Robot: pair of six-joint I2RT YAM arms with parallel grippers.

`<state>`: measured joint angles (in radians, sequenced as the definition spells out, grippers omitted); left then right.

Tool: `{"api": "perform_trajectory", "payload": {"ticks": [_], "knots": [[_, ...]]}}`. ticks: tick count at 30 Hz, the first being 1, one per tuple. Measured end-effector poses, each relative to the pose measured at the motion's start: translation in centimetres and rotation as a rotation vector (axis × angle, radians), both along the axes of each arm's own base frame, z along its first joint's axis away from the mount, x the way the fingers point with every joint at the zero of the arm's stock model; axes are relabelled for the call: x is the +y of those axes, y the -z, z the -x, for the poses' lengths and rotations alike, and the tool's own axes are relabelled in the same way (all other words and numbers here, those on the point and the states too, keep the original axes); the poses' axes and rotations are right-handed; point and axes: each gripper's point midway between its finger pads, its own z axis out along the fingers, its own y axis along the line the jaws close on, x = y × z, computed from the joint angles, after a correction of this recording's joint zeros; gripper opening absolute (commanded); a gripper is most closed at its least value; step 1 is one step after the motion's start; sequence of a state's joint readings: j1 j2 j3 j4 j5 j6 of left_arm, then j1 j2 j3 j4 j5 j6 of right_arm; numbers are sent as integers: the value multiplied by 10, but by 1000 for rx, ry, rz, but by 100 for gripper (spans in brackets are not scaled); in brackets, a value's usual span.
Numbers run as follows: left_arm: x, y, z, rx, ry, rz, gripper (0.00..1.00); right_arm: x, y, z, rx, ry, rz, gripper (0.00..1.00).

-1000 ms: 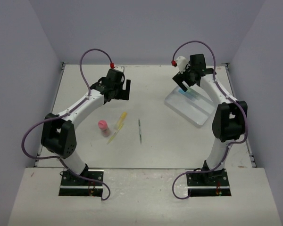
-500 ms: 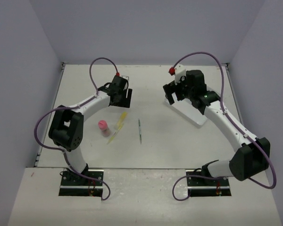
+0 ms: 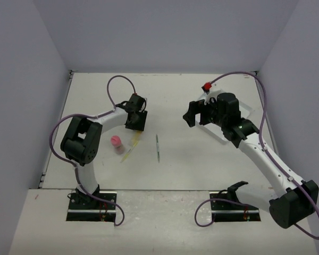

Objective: Sort the stationery into containers
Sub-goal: Pick up the pen from the center of the board, then place the pen in the storage box.

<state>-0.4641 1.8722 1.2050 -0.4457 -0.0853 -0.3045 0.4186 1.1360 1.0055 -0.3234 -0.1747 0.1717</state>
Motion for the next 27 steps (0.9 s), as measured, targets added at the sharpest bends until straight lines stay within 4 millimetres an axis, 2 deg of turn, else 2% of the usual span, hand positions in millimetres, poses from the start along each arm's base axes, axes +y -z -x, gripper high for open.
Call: {"api": "perform_trajectory", "payload": {"ticks": [2, 5, 6, 9, 12, 15, 18, 20, 22, 24, 27], "knots": [[0, 5, 0, 2, 1, -13, 24, 3, -5, 4, 3, 7, -30, 99], [-4, 5, -3, -12, 0, -10, 4, 9, -7, 11, 18, 13, -71, 99], [-5, 5, -4, -16, -1, -9, 0, 11, -6, 15, 24, 10, -84, 99], [-7, 4, -9, -26, -7, -11, 0, 25, 6, 31, 38, -20, -191, 99], [-6, 1, -16, -38, -22, -28, 0, 47, 24, 49, 102, -85, -383, 99], [-7, -12, -27, -69, -39, -30, 0, 72, 52, 60, 227, -169, -490, 99], [-16, -40, -35, -124, -68, 34, 0, 95, 80, 57, 330, -188, -474, 99], [-26, -71, -35, -173, -81, 111, 0, 110, 85, 53, 348, -208, -466, 98], [-39, -108, -34, -241, -81, 199, 0, 119, 80, 47, 330, -220, -472, 92], [-54, -144, -28, -307, -72, 296, 0, 125, 67, 38, 294, -227, -482, 82], [-75, -184, -13, -368, -41, 433, 0, 136, 43, 21, 233, -247, -502, 72]]}}
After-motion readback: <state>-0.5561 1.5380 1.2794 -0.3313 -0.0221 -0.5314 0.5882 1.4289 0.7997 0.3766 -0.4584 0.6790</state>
